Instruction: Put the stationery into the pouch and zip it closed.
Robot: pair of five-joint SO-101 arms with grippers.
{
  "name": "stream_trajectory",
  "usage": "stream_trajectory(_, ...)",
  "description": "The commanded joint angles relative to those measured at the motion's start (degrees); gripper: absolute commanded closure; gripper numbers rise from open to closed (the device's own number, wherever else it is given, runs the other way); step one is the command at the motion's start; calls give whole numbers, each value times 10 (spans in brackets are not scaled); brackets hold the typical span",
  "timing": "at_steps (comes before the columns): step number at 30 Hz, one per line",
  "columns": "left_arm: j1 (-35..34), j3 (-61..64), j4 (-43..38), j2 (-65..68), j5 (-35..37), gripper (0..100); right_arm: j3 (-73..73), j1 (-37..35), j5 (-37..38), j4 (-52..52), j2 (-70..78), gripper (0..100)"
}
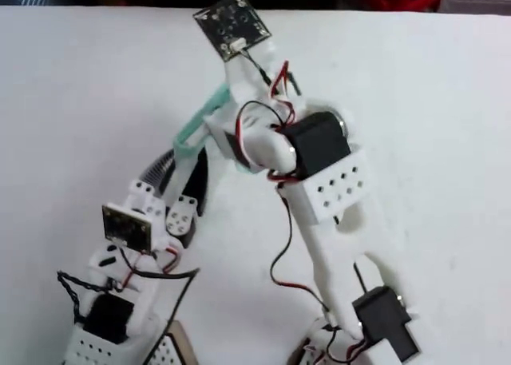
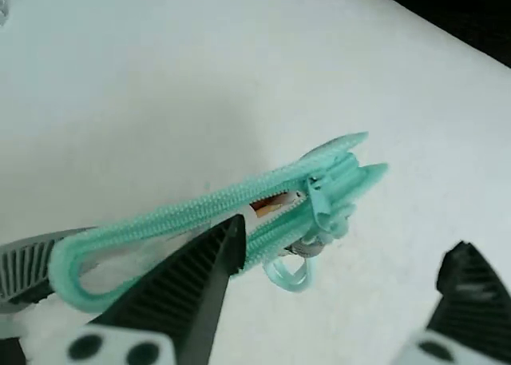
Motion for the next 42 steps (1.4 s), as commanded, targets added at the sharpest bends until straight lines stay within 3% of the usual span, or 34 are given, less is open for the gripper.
stream_trajectory(1,-29,3,-7,0,-5,976,-79,39,10,15,-27,632)
stream_trajectory(10,-29,11,-8,0,-5,976,-99,80,12,14,58,659)
stream_trajectory(16,-29,11,-8,0,-5,976,-98,21,164,52,56,661)
stream_trajectory(21,-29,11,-8,0,-6,976,-86,-43,168,20,26,665)
stream_trajectory(28,-29,11,-7,0,-6,976,-84,-49,163,-69,46,784)
stream_trajectory(33,-29,15,-8,0,-6,976,-81,-22,93,-97,51,750)
stream_trajectory(42,-29,16,-11,0,-3,949,-84,-15,91,-96,116,740)
